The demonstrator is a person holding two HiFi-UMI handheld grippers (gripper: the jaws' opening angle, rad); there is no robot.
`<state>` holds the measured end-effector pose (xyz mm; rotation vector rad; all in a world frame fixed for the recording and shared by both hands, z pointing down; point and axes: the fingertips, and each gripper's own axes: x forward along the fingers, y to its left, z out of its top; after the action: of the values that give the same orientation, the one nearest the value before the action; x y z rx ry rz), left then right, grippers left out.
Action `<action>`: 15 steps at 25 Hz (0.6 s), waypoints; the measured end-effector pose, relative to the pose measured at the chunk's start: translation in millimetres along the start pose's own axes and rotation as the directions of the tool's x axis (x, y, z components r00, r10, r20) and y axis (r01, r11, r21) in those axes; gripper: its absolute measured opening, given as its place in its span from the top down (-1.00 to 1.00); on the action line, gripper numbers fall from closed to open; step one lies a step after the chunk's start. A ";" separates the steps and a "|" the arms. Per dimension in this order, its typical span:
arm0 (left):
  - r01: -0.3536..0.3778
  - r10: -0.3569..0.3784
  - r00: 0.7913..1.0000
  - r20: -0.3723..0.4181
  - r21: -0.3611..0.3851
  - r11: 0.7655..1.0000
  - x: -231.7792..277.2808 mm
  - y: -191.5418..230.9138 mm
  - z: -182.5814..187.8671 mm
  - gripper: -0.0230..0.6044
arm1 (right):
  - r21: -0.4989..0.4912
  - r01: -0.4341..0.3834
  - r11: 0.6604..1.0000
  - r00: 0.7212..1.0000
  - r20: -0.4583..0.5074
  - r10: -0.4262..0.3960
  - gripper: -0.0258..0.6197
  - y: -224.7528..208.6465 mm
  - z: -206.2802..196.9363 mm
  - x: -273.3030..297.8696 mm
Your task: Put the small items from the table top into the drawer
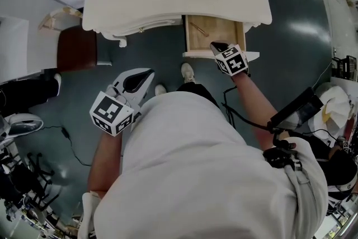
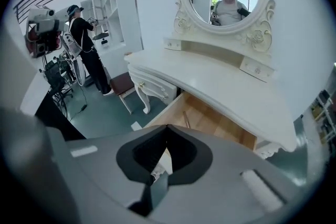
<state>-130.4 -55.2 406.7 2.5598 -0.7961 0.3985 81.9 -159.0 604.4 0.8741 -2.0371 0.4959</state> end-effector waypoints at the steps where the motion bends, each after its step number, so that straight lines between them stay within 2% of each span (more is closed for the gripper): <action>1: 0.006 -0.006 1.000 -0.003 0.004 1.000 -0.1 1.7 -1.1 0.92 | 0.004 -0.001 1.000 1.000 0.005 0.001 0.92 3.9 2.1 -3.3; 8: 0.027 -0.026 1.000 -0.017 0.066 0.997 -30.0 -14.7 -18.7 0.92 | 0.022 0.010 1.000 0.998 0.060 -0.011 0.92 61.4 2.7 -44.4; 15: 0.053 -0.052 0.998 -0.026 0.077 0.996 -48.9 -18.5 -38.9 0.92 | -0.002 0.010 1.000 0.995 0.097 -0.010 0.92 107.0 9.1 -64.2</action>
<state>-163.9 0.0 415.7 2.6367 -0.7165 0.4507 24.1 -66.4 543.4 0.9222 -2.1202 0.4532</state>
